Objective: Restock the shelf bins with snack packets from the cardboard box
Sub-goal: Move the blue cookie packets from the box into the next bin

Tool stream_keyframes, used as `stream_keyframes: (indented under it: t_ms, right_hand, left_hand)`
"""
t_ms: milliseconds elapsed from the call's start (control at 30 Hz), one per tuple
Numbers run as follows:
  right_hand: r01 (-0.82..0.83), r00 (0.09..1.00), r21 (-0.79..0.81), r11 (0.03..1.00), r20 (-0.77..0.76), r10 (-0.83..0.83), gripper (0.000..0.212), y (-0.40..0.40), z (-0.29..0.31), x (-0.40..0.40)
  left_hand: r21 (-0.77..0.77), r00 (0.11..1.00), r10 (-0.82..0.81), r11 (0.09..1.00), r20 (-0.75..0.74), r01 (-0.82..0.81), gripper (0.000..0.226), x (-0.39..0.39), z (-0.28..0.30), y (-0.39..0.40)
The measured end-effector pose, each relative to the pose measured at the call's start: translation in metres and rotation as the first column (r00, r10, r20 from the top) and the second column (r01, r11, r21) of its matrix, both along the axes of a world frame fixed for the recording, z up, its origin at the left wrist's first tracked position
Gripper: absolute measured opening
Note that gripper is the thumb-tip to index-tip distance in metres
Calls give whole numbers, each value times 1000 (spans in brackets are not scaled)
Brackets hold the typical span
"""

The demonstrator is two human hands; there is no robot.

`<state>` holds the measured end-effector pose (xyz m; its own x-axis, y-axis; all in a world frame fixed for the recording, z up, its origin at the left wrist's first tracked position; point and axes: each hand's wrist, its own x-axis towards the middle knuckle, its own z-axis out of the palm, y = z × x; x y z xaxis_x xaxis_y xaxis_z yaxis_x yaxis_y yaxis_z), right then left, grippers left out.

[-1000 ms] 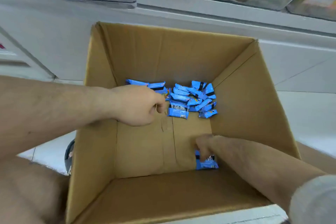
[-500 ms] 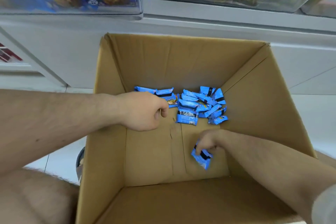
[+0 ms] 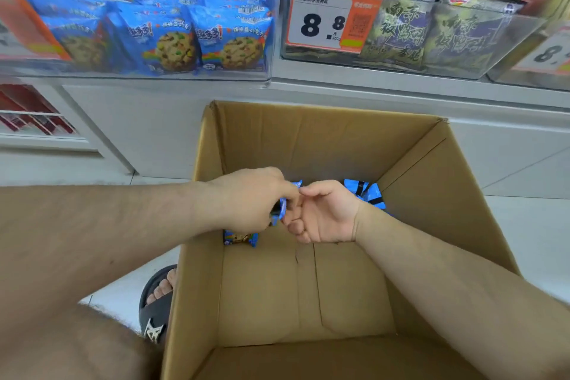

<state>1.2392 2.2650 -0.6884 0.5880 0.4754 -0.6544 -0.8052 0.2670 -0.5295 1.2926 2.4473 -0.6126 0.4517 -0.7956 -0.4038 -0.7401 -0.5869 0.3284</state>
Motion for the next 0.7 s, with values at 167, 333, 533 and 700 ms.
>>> stream_keyframes:
  t_ms: [167,333,533,700]
  right_hand:
    - [-55,986,-886,461,24,164,24,-35,-73,-12]
    - [-261,744,-964,-55,-237,625,56,-32,-120,-30]
    - [-232,660,-913,-337,-402,635,63,-30,-150,-34]
    - [-280,620,-925,-255,-377,688,50,-35,-152,-48]
  left_hand:
    - [59,406,485,694,-775,-717,27,20,18,-1]
    - [193,146,480,586,-865,-787,23,32,17,2]
    - [290,-27,427,564,-904,-773,26,37,20,4]
    - [292,-11,439,579,-898,-761,20,37,20,5]
